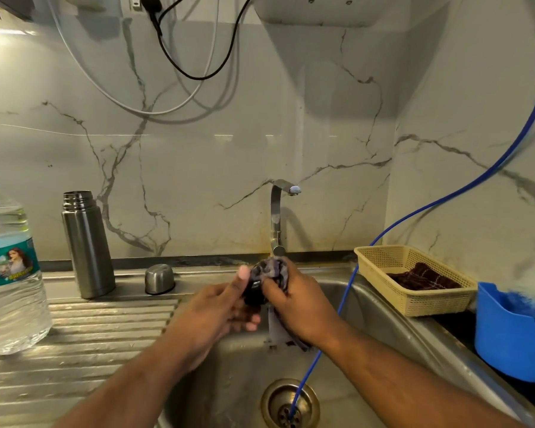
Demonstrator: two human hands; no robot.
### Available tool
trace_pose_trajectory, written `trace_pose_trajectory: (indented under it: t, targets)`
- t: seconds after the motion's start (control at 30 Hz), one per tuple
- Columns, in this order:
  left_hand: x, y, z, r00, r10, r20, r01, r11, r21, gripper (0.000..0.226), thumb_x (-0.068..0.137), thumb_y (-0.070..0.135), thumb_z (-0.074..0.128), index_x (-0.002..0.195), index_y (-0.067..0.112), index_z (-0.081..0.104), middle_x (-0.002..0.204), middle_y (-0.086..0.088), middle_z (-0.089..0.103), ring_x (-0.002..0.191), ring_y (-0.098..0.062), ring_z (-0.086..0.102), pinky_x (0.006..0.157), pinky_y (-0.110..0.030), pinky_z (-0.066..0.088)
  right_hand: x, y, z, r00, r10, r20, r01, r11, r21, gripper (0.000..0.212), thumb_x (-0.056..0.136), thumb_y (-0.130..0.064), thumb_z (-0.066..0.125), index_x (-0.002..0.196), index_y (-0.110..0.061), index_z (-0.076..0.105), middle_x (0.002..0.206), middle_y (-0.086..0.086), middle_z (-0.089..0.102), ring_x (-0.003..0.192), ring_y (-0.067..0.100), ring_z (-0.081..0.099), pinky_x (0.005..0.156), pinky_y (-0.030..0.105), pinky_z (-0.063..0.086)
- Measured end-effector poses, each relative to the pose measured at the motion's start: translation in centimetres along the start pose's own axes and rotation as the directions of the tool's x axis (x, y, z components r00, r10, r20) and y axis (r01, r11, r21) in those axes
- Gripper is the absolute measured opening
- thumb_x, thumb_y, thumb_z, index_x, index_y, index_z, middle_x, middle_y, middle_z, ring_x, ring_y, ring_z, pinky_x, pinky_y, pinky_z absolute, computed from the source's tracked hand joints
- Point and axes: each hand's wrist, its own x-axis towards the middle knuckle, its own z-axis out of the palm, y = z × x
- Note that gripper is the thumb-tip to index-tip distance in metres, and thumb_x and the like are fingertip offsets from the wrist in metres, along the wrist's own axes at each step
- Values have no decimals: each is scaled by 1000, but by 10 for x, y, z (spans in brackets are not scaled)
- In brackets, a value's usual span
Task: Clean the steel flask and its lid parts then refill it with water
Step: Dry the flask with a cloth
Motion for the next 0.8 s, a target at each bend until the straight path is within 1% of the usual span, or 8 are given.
trace_pose_trajectory:
  t: [0.07,0.13,0.3,0.43,0.53,0.67,0.73,0.8]
  targets:
    - [0,3,2,999,-33,38,39,982,-184,56,90,51,61,111,0,74,98,-18,75,86,-25,69,81,-34,59,-1,0,3,992,-129,-6,128,989,-69,15,98,-39,56,112,-36,53,95,-15,63,89,-2,61,70,12,43]
    - [0,4,0,999,-9,45,19,973,-228,45,92,38,61,109,-1,76,100,-18,75,87,-22,67,81,-30,58,-1,-1,4,987,-162,-21,161,986,-49,11,98,-38,56,109,-36,51,93,-15,62,88,1,61,70,15,44]
    - [3,-6,-3,999,17,30,-9,965,-263,45,89,32,63,110,-6,74,107,-22,73,93,-24,64,82,-29,59,0,1,3,995,-36,98,24,992,125,18,104,-37,52,120,-30,47,106,-10,68,97,-5,63,76,8,47]
    - [4,-8,-3,997,76,29,-67,972,-223,46,89,41,65,108,2,77,108,-21,73,94,-25,62,89,-36,55,1,-2,4,996,48,71,-62,976,211,14,106,-34,50,120,-29,48,109,-11,67,97,-10,61,71,3,43]
    - [3,-8,-6,990,138,10,-138,990,-10,51,90,61,64,106,15,79,101,-11,76,93,-25,69,94,-43,55,-1,-5,7,992,111,64,-125,937,326,20,107,-39,46,126,-35,51,118,-13,66,108,-4,60,84,12,45]
    - [-1,-1,-6,965,261,-29,-233,901,366,35,84,58,62,95,28,77,87,10,77,84,-3,70,78,-22,50,0,-8,9,966,235,109,-259,877,406,37,105,-52,41,133,-35,59,122,-10,68,114,3,61,98,24,46]
    - [0,3,-7,941,338,0,-287,800,528,34,79,58,64,109,43,69,98,21,71,96,5,64,81,-13,46,0,-10,7,927,328,184,-376,794,477,38,105,-52,42,123,-29,66,110,-3,75,106,11,68,98,31,50]
    - [2,3,-10,917,390,81,-346,680,647,51,84,50,68,134,49,56,123,27,59,118,5,53,99,-18,45,-2,-11,1,857,417,303,-514,653,556,37,105,-48,45,113,-21,69,89,3,76,86,16,70,82,30,53]
